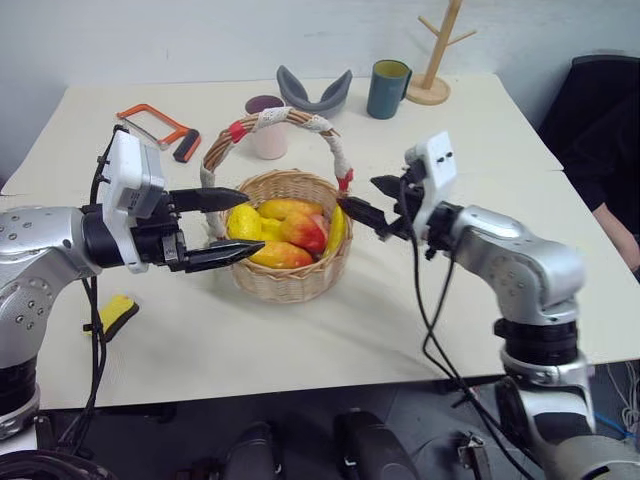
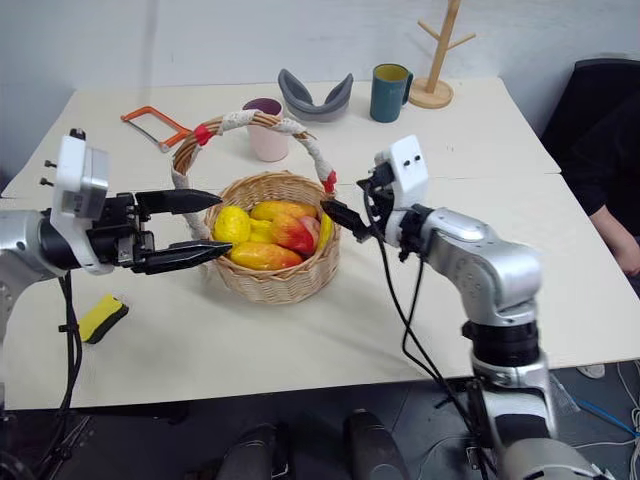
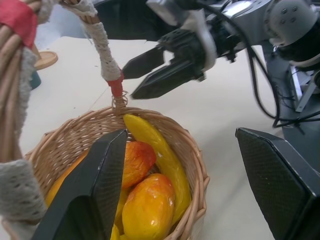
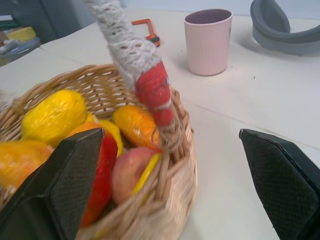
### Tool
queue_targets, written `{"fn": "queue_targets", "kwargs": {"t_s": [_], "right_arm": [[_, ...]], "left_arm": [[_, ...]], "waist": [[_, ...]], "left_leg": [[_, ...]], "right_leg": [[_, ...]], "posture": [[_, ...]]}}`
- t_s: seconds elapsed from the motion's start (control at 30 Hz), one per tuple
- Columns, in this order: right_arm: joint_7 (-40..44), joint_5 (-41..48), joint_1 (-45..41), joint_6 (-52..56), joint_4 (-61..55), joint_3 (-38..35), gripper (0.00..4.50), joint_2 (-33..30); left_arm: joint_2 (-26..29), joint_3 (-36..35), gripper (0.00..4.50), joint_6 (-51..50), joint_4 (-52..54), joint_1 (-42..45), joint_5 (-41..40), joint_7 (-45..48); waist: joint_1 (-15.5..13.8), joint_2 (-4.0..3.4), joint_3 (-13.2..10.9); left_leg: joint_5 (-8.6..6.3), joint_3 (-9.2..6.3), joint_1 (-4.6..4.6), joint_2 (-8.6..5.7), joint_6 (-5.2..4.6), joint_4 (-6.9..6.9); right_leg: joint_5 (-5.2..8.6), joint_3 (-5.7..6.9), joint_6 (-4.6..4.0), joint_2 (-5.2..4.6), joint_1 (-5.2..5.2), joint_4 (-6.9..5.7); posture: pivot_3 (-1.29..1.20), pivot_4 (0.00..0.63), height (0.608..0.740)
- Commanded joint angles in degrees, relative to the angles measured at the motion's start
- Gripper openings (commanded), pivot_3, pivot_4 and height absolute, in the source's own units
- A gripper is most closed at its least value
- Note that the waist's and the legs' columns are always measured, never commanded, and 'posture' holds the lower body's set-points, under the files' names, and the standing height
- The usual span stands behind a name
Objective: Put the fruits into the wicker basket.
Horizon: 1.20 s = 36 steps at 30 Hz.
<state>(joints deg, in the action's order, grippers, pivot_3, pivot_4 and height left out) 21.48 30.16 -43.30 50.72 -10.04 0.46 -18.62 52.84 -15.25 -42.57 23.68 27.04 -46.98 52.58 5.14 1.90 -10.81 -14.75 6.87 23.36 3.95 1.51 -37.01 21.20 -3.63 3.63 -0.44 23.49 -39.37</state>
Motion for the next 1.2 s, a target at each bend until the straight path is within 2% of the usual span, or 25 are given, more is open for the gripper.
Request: {"fn": "queue_targets", "kwargs": {"t_s": [0.03,0.1,0.2,0.37,0.53,0.57,0.67,0.77,0.9,0.97,1.03,1.13,1.2], "right_arm": [[-2.64,-4.99,-3.41,-6.87,6.33,1.26,4.47,3.44],[-3.35,-7.46,-5.07,-10.63,11.39,1.59,4.47,5.28],[-3.21,-9.86,-5.55,-14.02,14.29,1.6,3.87,6.15],[-2.18,-11.71,-2.01,-16.8,11.49,1.86,2.23,5.69],[-4.46,-9.81,1.31,-16.37,4.18,-1.77,0.47,6.72],[-5.07,-9.6,1.59,-16.08,2.7,-2.72,0.23,6.46],[-5.54,-8.75,2.26,-14.83,-1.24,-5.31,0.23,4.6],[-5.13,-7.64,3.88,-11.64,-5.87,-11.01,0.23,-1.34],[0.08,-7.28,13.07,-8.55,-8.95,-21.33,0.23,-15.65],[1.36,-8.21,18.54,-9.75,-8.62,-24.97,0.23,-19.72],[1.62,-9.08,23.32,-12.05,-7.97,-27.73,0.23,-21.21],[0.33,-9.08,28.24,-14.33,-6.54,-31.61,0.23,-19.75],[-0.32,-8.02,30.03,-16.03,-5.91,-33.19,0.99,-17.57]], "left_arm": [[0.12,0.24,3.62,2.01,-0.58,1.59,0.92,0.77],[-0.2,0.86,3.62,2.56,-1.18,2.44,1.28,0.78],[-0.63,1.42,3.62,2.93,-1.69,3.6,1.26,0.7],[-2.65,2.03,3.62,3.18,-1.67,4.76,0.56,0.18],[-4.92,4.2,3.62,3.43,-1.87,6.18,1.2,0.24],[-5.28,4.64,3.62,3.6,-2.23,6.55,1.43,0.49],[-6.25,5.69,3.62,4.16,-3.3,7.64,1.94,1.0],[-7.75,7.3,3.62,4.97,-4.87,9.31,2.58,1.81],[-9.74,9.7,3.62,6.53,-8.25,11.43,4.24,3.61],[-10.23,10.64,3.62,7.22,-9.69,12.01,4.8,5.3],[-10.79,11.01,3.62,7.79,-10.77,12.5,5.12,6.49],[-12.08,11.43,3.62,8.42,-12.67,13.61,5.55,7.41],[-12.81,12.03,3.62,9.02,-13.66,14.21,6.14,8.43]], "waist": [[-0.05,0.0,0.0],[-0.13,0.0,0.0],[-0.28,0.0,0.0],[-0.35,0.0,0.0],[-0.34,0.0,0.0],[-0.34,0.0,0.0],[-0.36,0.0,0.0],[-0.61,0.0,0.0],[-2.05,-0.01,0.0],[-2.55,-0.01,0.0],[-2.26,-0.01,0.0],[-1.54,-0.02,0.0],[-1.37,-0.02,0.0]], "left_leg": [[0.0,0.0,0.02,-0.01,0.0,0.0],[0.0,0.0,0.03,-0.03,-0.01,-0.03],[-0.01,0.0,0.03,-0.05,-0.02,-0.05],[-0.03,-0.02,0.05,-0.07,-0.06,-0.05],[-0.03,-0.03,0.05,-0.07,-0.06,-0.08],[-0.03,-0.03,0.05,-0.06,-0.06,-0.09],[-0.03,-0.03,0.05,-0.06,-0.05,-0.08],[-0.03,-0.03,0.05,-0.07,-0.05,-0.06],[-0.06,-0.04,0.05,-0.13,-0.11,-0.06],[-0.07,-0.06,0.05,-0.14,-0.13,-0.04],[-0.08,-0.02,0.05,-0.12,-0.13,-0.04],[-0.04,0.16,-0.09,-0.07,-0.08,-0.04],[0.03,0.14,-0.16,0.01,0.03,-0.05]], "right_leg": [[0.0,0.0,0.0,-0.01,0.02,0.0],[0.0,0.0,0.0,-0.03,0.02,0.0],[0.0,0.01,0.0,-0.05,0.01,-0.01],[0.0,0.03,0.0,-0.1,0.0,-0.03],[0.0,0.02,0.0,-0.09,0.0,-0.07],[0.0,0.03,0.0,-0.09,0.0,-0.07],[0.0,0.03,0.0,-0.08,0.01,-0.08],[0.0,0.04,0.0,-0.08,0.01,-0.07],[0.0,0.05,0.0,-0.13,-0.06,0.04],[0.0,0.06,0.0,-0.12,-0.15,0.23],[0.0,0.03,0.01,-0.08,-0.18,0.3],[0.0,-0.16,0.03,0.03,-0.18,0.18],[0.0,-0.19,0.03,0.14,-0.18,0.09]], "posture": [[0.0,0.15,0.74],[0.0,0.15,0.74],[0.0,0.15,0.74],[0.0,0.15,0.74],[0.0,0.15,0.74],[0.0,0.15,0.74],[0.0,0.15,0.74],[0.0,0.15,0.74],[0.0,0.15,0.74],[0.0,0.15,0.74],[0.0,0.15,0.74],[0.0,0.15,0.74],[0.0,0.15,0.74]]}}
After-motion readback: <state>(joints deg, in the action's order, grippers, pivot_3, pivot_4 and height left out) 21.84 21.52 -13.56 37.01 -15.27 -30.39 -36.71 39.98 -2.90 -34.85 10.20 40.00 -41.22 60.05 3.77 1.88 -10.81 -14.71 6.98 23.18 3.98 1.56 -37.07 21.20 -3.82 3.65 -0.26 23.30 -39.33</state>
